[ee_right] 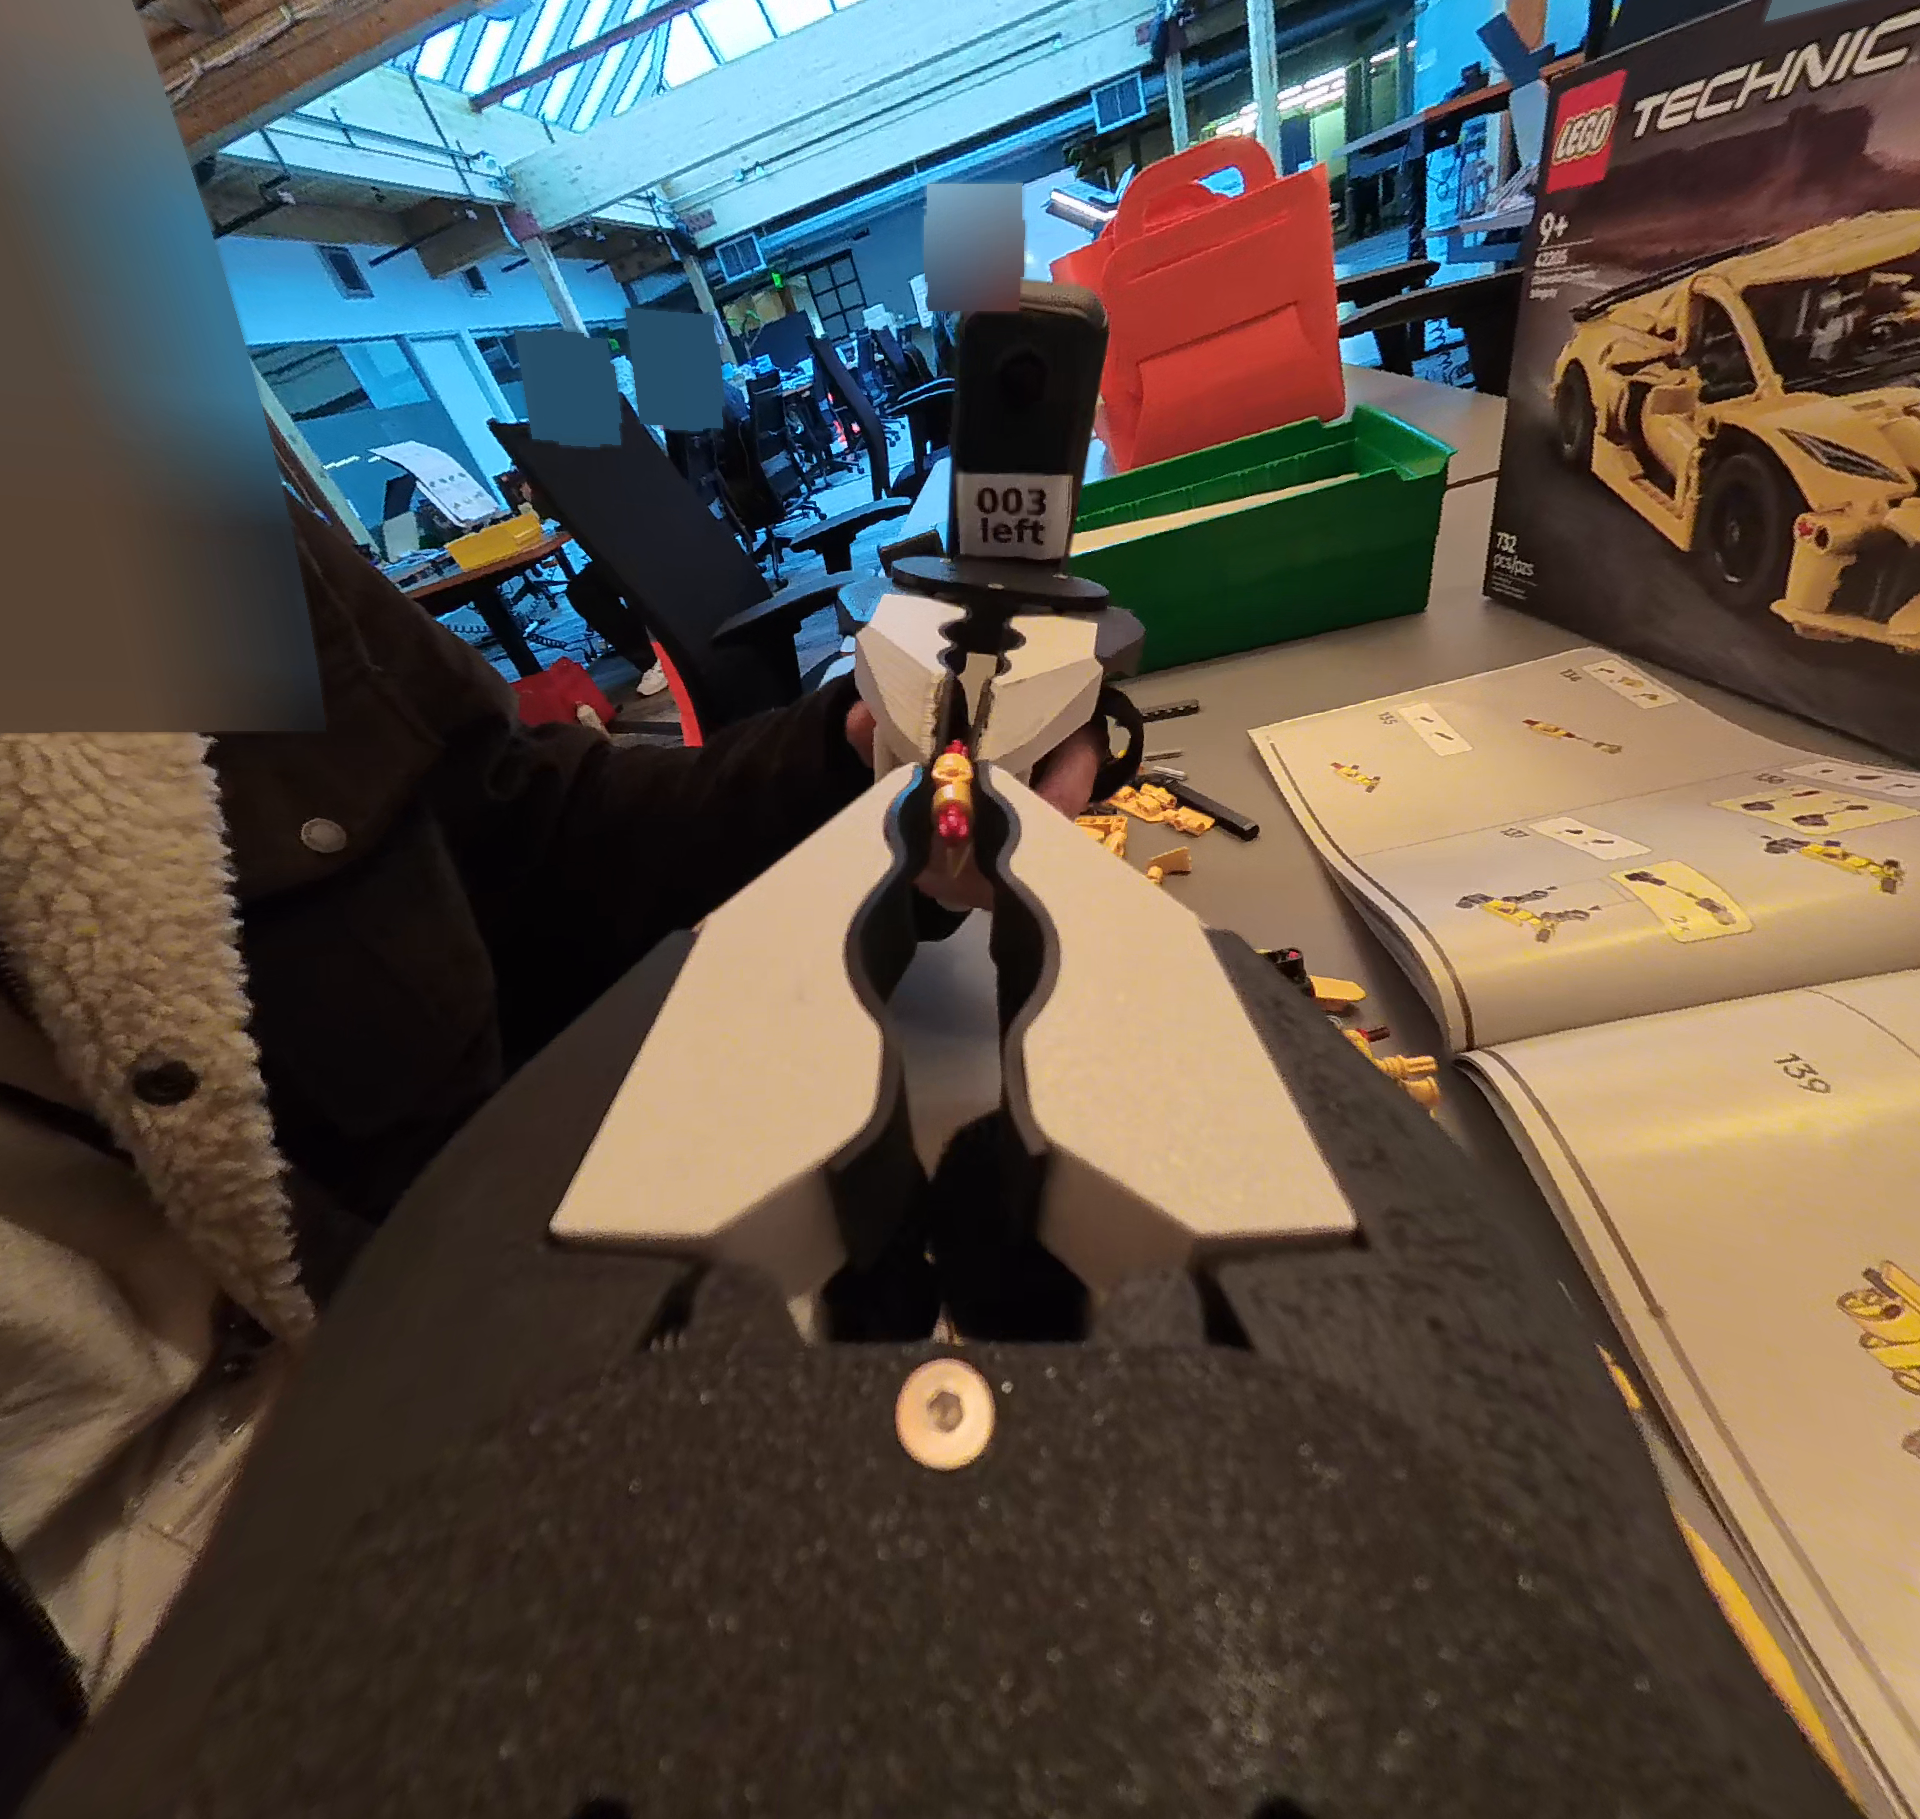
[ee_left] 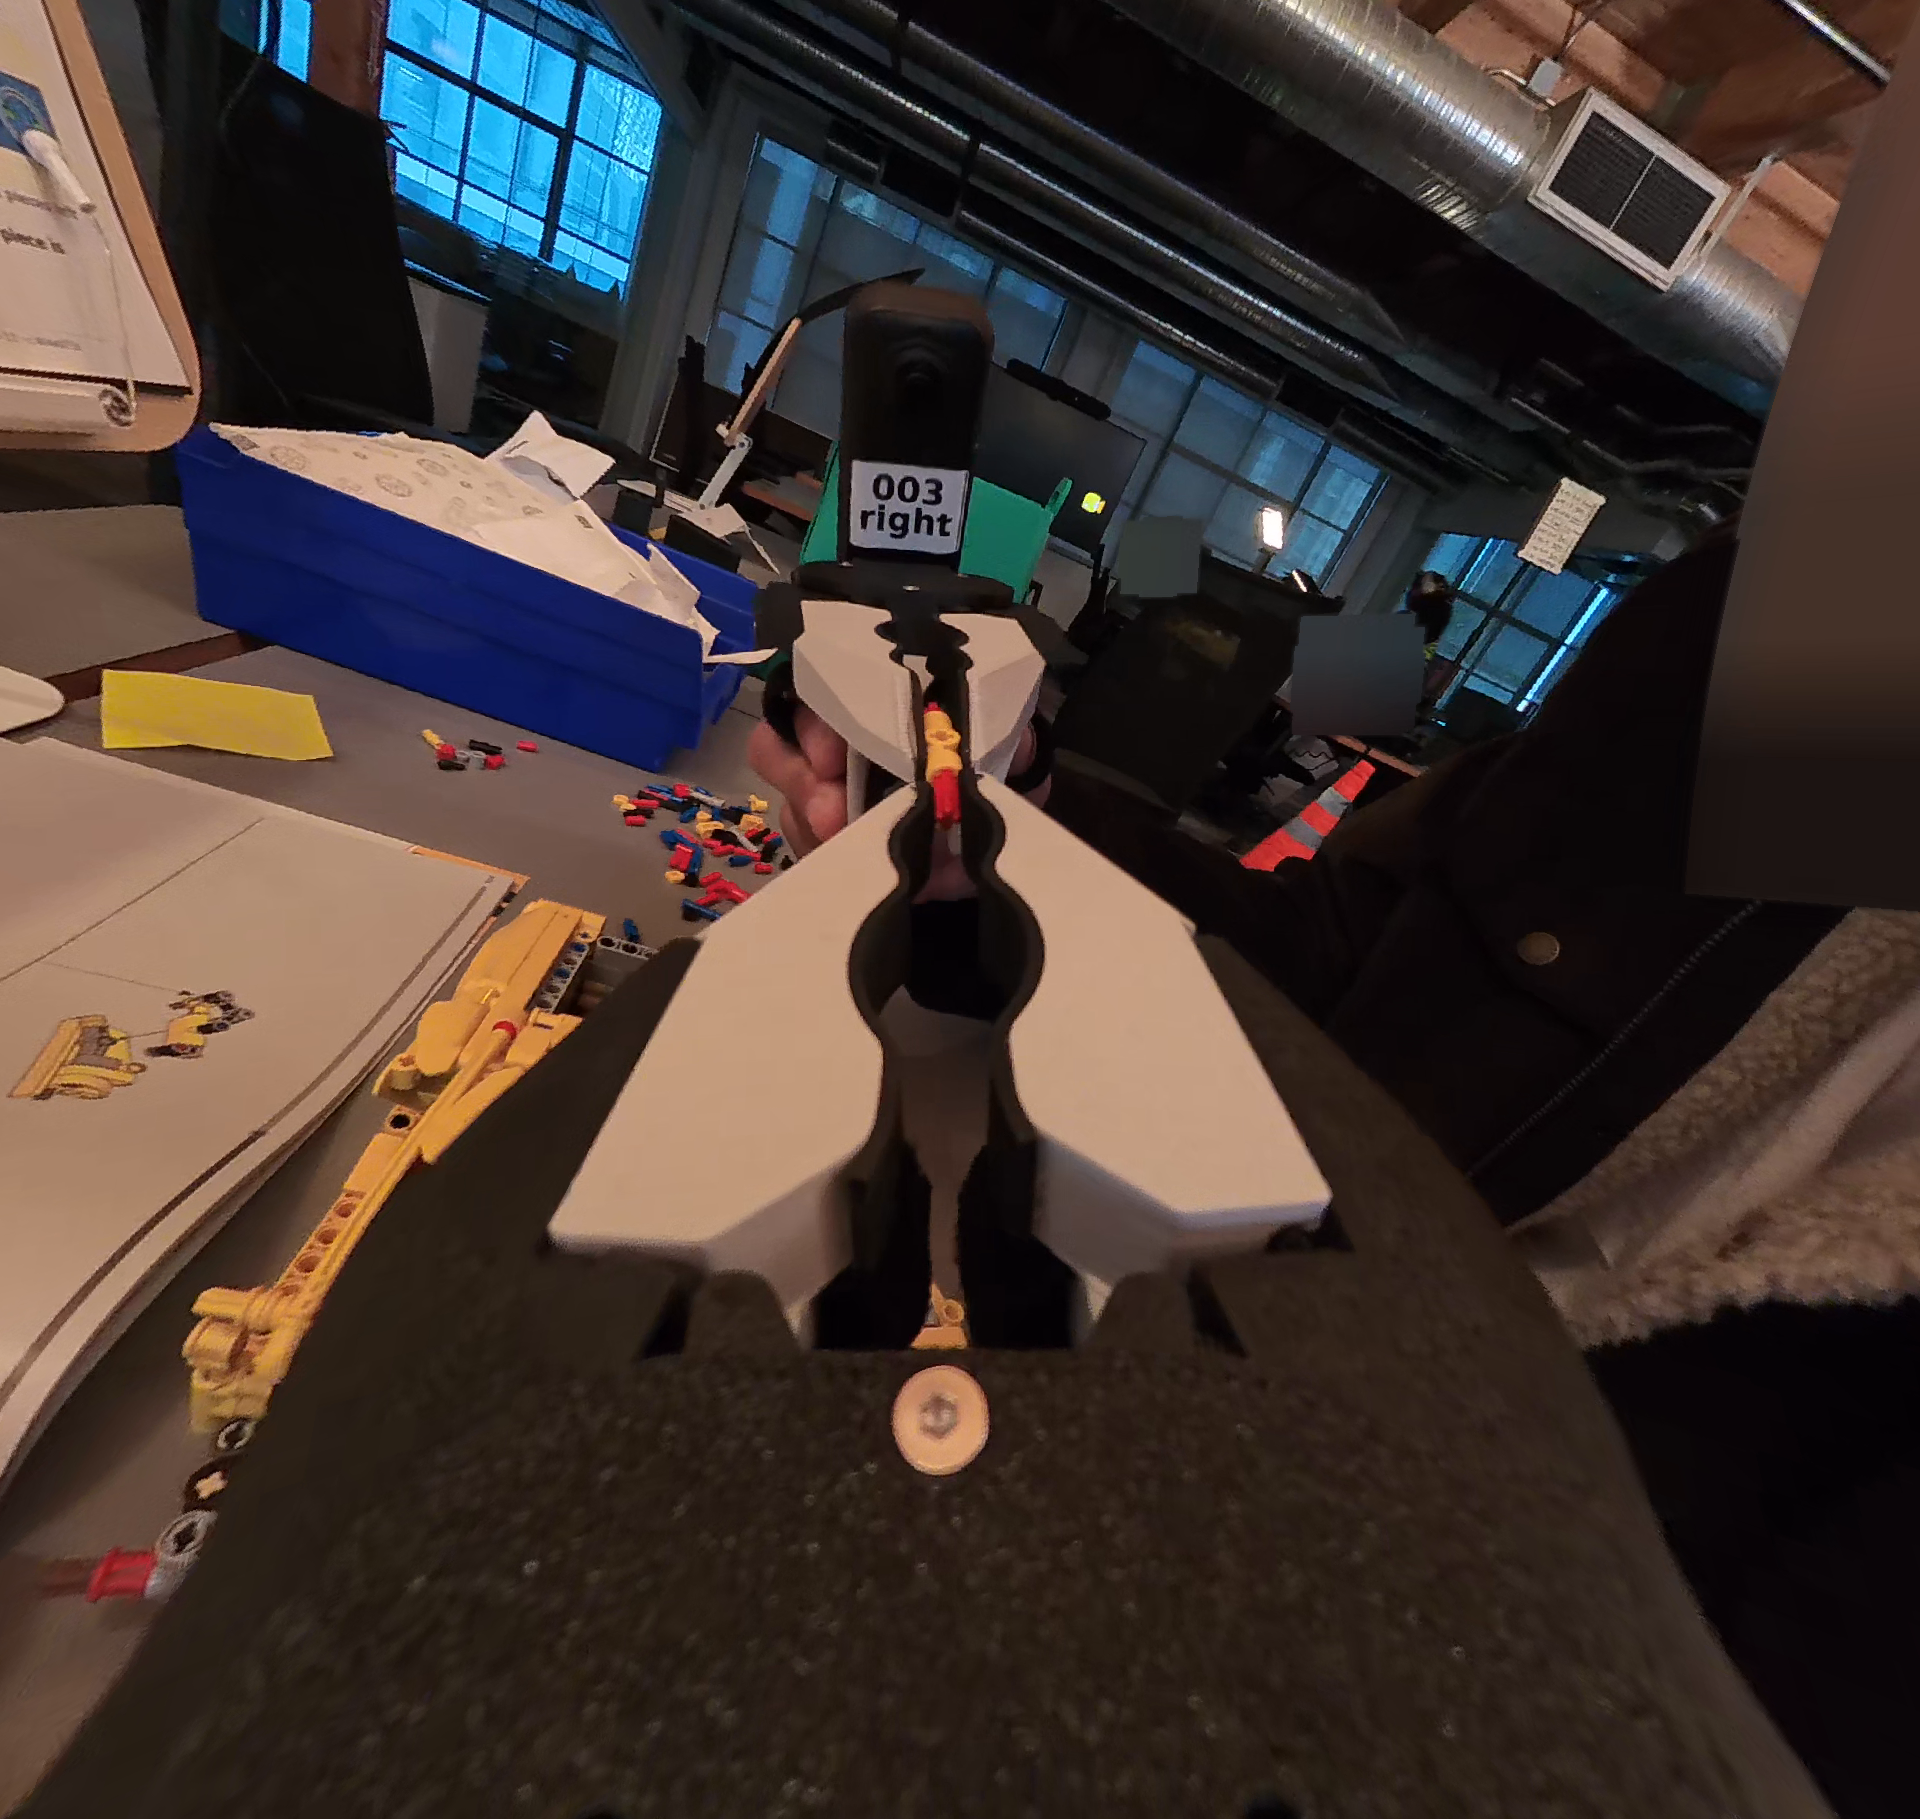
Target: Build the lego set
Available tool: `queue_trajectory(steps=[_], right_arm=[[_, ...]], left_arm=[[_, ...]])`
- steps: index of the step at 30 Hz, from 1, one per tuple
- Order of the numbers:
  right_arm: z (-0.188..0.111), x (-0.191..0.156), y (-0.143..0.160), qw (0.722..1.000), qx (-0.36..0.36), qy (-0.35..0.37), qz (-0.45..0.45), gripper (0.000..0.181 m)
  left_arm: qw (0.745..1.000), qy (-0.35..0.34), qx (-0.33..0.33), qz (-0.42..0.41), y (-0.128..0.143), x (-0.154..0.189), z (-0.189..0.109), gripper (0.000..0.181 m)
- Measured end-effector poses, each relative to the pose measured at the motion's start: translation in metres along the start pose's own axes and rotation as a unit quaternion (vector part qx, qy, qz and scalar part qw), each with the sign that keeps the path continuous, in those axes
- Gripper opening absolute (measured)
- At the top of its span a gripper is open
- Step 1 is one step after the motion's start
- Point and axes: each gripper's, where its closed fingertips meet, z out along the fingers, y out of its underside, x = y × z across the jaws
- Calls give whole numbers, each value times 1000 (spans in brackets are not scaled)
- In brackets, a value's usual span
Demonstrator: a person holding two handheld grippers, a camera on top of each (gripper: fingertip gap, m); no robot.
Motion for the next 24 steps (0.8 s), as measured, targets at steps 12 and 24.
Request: queue_trajectory(steps=[12,24], right_arm=[[-2,-2,0,1000,-3,-4,2,6],[-2,3,-3,999,26,-2,25,5]], left_arm=[[1000,4,2,12,-1,2,-1,4],[996,-31,26,77,-3,-3,0,3]])
